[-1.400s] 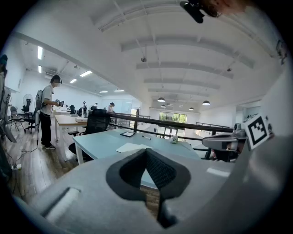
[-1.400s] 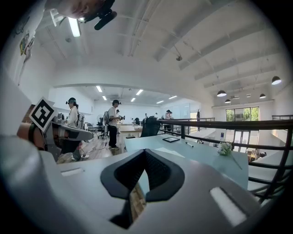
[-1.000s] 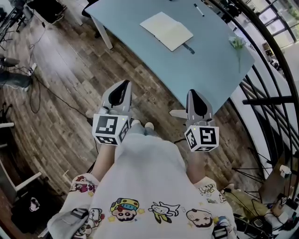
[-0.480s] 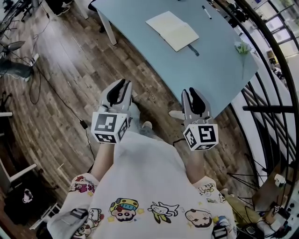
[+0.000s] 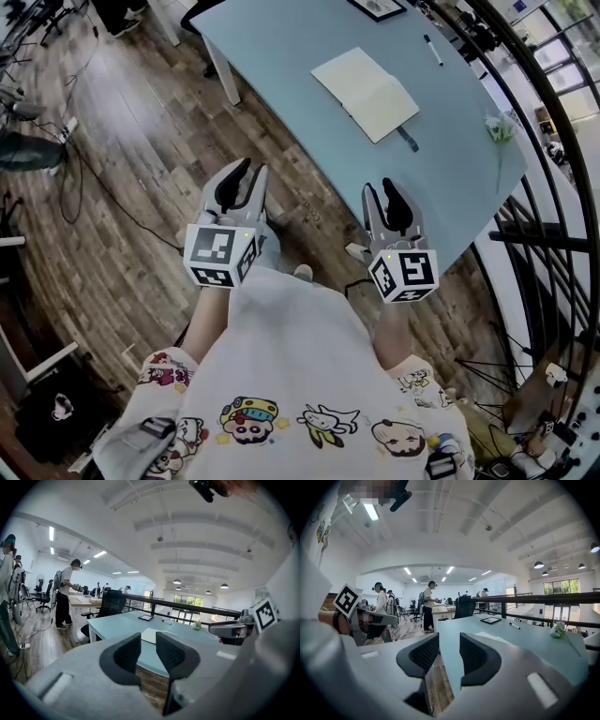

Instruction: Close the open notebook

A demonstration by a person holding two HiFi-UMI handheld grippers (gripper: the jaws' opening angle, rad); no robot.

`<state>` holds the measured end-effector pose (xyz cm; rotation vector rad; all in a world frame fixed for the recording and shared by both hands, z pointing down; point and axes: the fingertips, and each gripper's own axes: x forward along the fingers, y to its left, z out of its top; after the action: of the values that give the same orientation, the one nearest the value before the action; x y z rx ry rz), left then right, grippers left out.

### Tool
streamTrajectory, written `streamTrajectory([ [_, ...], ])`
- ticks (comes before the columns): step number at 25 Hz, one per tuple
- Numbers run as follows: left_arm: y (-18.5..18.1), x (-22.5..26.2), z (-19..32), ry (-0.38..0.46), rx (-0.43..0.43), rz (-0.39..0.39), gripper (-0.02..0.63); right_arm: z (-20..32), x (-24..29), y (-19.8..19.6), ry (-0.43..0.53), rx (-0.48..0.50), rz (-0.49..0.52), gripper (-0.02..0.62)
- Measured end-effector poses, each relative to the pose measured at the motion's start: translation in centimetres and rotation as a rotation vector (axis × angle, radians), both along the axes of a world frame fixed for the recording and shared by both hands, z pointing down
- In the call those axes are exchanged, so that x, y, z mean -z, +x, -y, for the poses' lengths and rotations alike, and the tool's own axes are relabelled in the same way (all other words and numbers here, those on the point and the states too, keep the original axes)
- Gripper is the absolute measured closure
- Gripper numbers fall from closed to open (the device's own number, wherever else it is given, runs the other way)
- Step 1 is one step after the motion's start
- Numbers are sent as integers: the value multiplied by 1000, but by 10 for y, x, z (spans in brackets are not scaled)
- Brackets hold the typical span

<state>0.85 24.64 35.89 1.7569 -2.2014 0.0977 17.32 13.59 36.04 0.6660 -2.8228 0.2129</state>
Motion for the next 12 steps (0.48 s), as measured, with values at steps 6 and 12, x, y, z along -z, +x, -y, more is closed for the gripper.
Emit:
streamTrajectory([
  [6, -74, 6, 29, 2, -39, 3, 497, 25, 4, -75, -9, -26, 11, 448],
  [12, -130, 6, 48, 1, -66, -2, 488, 42, 1, -124, -22, -69, 6, 445],
])
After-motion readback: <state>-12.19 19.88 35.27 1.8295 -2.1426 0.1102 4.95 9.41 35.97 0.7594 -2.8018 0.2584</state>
